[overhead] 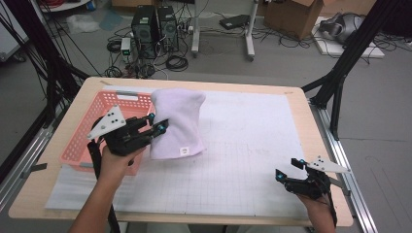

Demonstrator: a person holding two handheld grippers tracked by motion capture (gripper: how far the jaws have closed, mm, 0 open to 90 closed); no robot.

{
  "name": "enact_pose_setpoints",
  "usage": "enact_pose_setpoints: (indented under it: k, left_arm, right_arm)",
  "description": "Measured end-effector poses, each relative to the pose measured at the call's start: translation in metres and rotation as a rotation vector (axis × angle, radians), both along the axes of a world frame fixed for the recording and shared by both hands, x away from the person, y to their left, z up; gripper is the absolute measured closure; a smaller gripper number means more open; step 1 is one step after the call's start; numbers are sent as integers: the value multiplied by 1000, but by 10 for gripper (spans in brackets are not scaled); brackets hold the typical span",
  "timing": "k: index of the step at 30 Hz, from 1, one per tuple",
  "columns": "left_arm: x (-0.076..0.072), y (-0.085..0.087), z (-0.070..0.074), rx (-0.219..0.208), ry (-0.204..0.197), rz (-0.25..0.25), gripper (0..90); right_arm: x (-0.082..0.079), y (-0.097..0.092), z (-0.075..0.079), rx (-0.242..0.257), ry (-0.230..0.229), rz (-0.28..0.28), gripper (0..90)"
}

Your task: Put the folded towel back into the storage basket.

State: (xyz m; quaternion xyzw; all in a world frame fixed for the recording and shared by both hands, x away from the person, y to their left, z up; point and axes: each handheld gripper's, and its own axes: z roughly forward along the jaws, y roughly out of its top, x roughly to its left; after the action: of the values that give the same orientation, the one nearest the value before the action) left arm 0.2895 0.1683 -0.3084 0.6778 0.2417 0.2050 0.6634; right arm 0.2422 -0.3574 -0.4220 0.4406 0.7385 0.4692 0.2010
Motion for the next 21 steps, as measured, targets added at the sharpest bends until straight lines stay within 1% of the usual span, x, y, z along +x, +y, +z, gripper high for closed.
enact_pose_setpoints:
  k: [5, 6, 7, 9, 11, 13, 14, 18, 21]
  left_arm:
    - [-1, 16, 7, -14, -11, 16, 724]
    - [-1, 16, 7, -14, -11, 16, 724]
    - [-1, 23, 9, -18, -17, 23, 724]
    - [-1, 30, 11, -26, -16, 32, 724]
    - [0, 36, 12, -23, -16, 39, 724]
    - [0, 41, 13, -29, -11, 47, 724]
    - [0, 44, 13, -25, -13, 51, 724]
    - [-1, 54, 16, -42, -18, 66, 724]
    - [-1, 62, 19, -46, -21, 73, 724]
  right_arm:
    - [0, 1, 0, -1, 3, 0, 186]
    - [1, 1, 0, -4, 0, 2, 186]
    - [1, 2, 0, -4, 0, 1, 186]
    - [1, 2, 0, 0, 3, 0, 186]
    - [1, 3, 0, -2, 3, -1, 186]
    - [1, 3, 0, -4, 2, 2, 186]
    - [1, 3, 0, -3, 3, 2, 186]
    - [1, 4, 0, -3, 10, 1, 186]
    - [2, 4, -1, -8, 4, 2, 186]
